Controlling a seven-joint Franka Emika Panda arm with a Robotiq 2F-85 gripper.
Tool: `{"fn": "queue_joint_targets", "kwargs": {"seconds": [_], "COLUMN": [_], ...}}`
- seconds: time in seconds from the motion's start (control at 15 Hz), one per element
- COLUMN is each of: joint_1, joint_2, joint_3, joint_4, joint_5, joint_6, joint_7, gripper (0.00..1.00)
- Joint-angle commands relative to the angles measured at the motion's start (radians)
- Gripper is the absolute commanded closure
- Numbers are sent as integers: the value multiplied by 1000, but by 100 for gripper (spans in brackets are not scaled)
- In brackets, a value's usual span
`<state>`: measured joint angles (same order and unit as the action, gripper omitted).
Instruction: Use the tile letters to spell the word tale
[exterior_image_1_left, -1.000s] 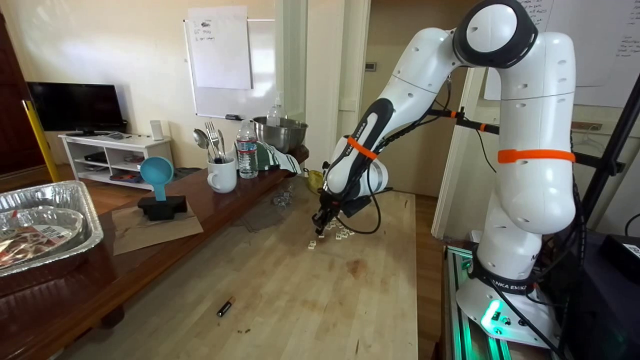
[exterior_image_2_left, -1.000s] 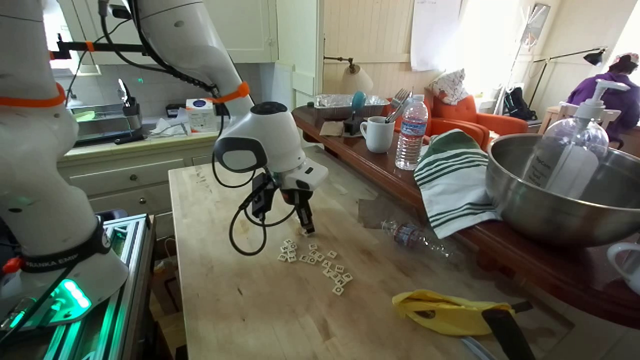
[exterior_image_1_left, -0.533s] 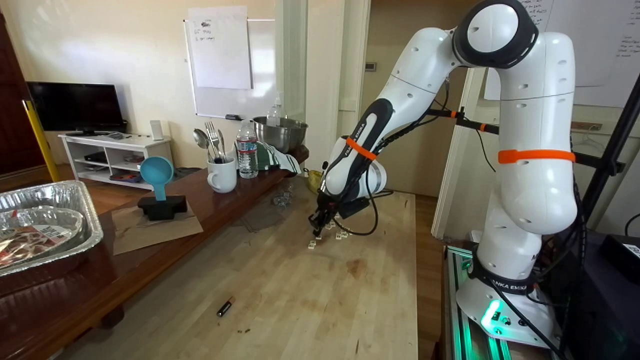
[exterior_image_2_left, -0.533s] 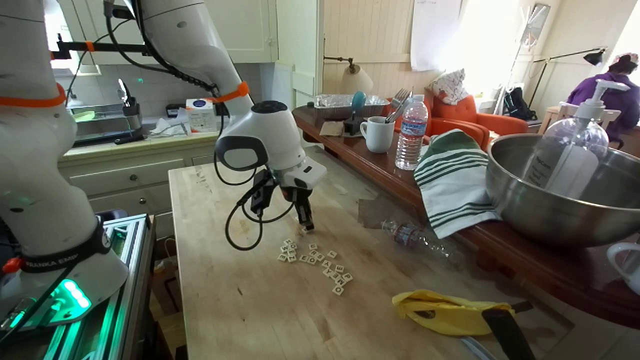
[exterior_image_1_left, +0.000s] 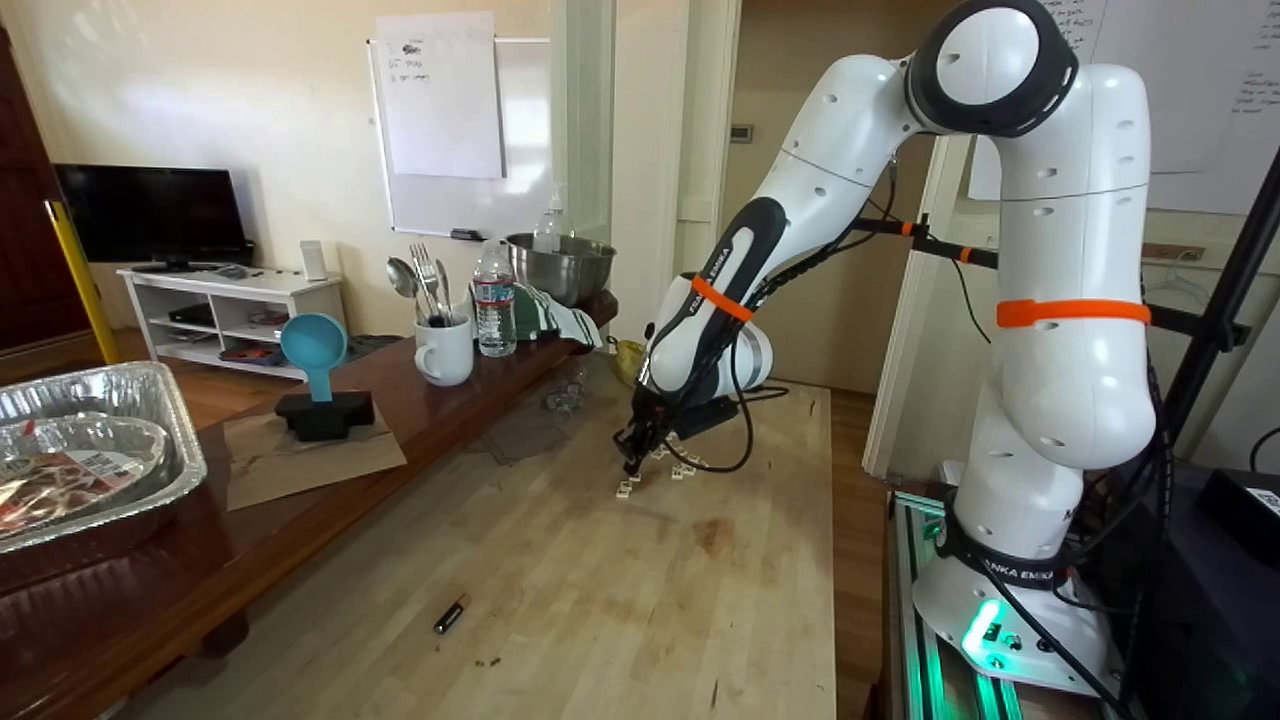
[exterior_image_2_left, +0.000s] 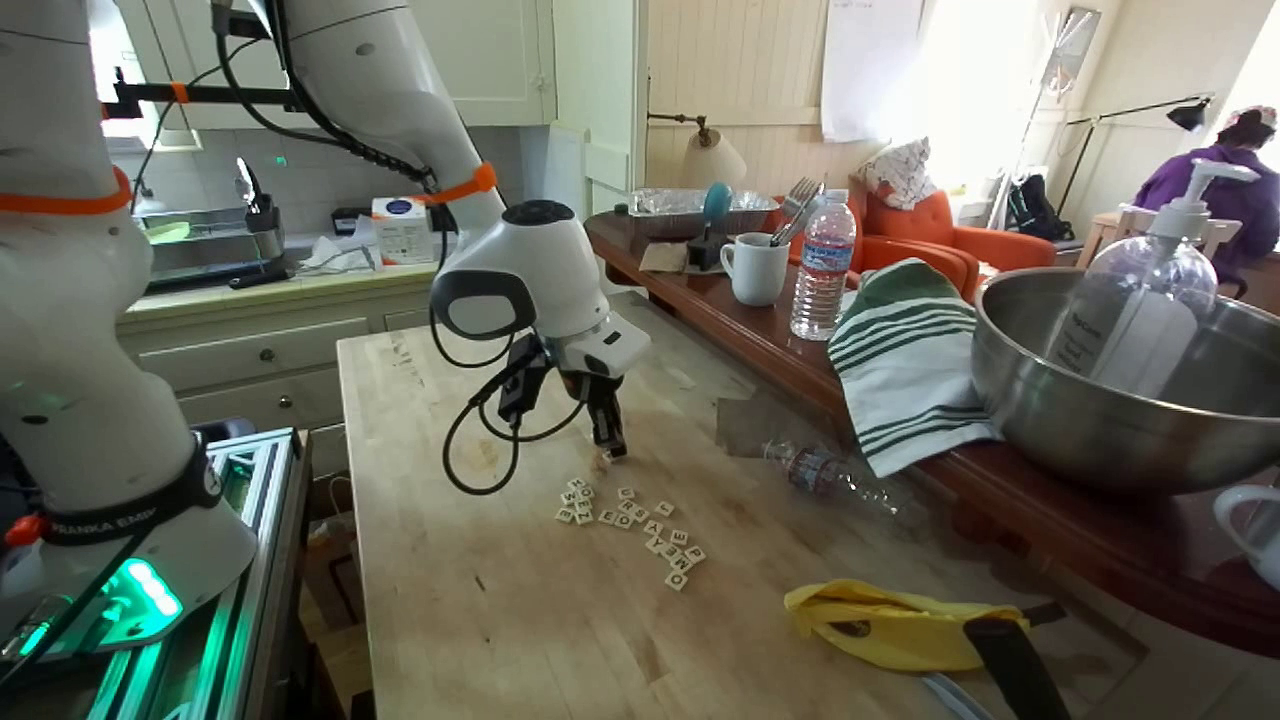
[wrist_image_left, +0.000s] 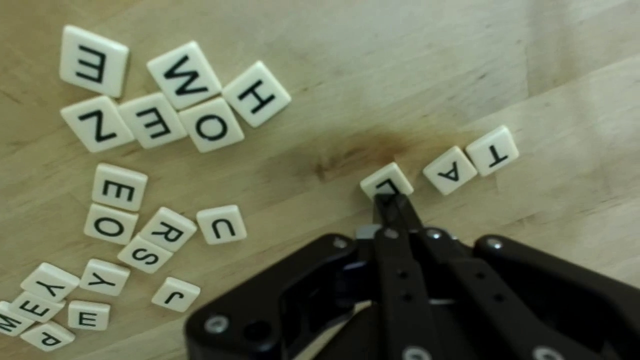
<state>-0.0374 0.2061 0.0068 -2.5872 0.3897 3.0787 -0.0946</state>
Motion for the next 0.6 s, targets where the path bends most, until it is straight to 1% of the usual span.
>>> {"fn": "queue_joint_targets", "kwargs": {"seconds": [0.0,0.53], "joint_1": [14,33], "joint_2": [22,33], "joint_3": [2,0], "joint_4": [16,22], "joint_5": [9,-5], "joint_6": [-12,3], "joint_7": [34,51], "gripper": [100,100]}}
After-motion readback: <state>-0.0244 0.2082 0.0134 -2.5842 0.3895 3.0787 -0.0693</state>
